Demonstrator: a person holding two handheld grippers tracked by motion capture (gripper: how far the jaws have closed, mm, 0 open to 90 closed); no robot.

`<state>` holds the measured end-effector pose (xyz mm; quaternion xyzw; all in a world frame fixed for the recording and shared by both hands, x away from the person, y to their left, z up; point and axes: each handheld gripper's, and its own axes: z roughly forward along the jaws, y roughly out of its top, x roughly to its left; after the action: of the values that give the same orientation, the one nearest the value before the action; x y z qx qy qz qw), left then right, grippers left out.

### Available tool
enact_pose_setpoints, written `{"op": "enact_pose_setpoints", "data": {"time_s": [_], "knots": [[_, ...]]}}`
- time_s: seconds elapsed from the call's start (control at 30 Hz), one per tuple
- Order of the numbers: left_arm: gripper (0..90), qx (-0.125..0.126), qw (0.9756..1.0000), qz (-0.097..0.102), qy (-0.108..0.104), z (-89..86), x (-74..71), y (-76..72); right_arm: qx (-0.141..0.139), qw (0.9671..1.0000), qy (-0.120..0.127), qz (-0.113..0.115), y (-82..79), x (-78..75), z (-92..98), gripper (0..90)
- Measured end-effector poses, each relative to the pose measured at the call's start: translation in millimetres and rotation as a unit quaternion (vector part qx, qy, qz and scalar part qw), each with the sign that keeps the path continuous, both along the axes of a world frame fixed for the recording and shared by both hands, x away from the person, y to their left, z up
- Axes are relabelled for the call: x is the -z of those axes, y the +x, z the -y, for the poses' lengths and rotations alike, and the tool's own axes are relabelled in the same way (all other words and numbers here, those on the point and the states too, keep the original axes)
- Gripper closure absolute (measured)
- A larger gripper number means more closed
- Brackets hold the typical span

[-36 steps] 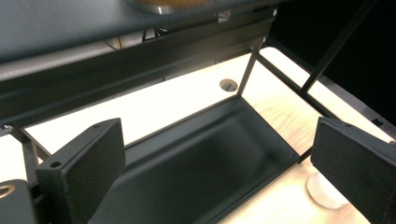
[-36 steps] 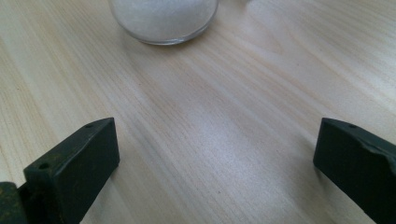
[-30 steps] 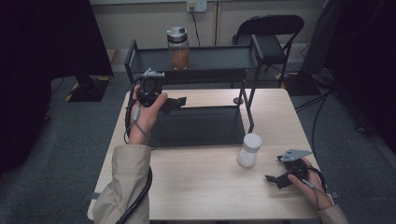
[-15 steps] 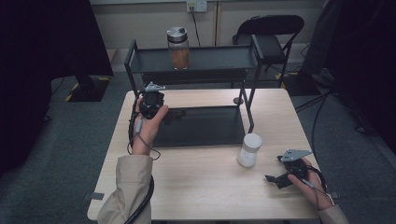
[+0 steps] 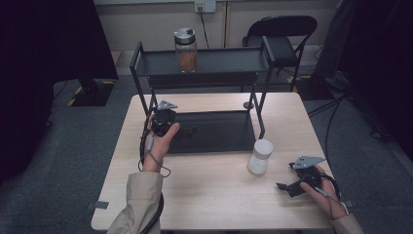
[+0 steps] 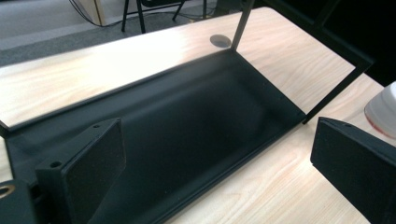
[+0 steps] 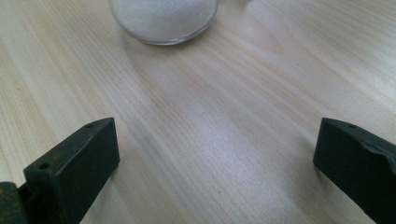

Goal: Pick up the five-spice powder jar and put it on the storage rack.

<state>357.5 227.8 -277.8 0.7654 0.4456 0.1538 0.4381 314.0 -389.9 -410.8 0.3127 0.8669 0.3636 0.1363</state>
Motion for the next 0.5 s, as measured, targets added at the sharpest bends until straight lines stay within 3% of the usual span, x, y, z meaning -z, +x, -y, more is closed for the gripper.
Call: {"op": "enact_pose_setpoints", "data": {"time_s": [0.5], "knots": [[2.5,0.009,0.9998,-0.017,0.001,5.4,34.1,-1.5,0.0,1.0,0.0,0.0,0.0,0.0,0.0,0.0]]}}
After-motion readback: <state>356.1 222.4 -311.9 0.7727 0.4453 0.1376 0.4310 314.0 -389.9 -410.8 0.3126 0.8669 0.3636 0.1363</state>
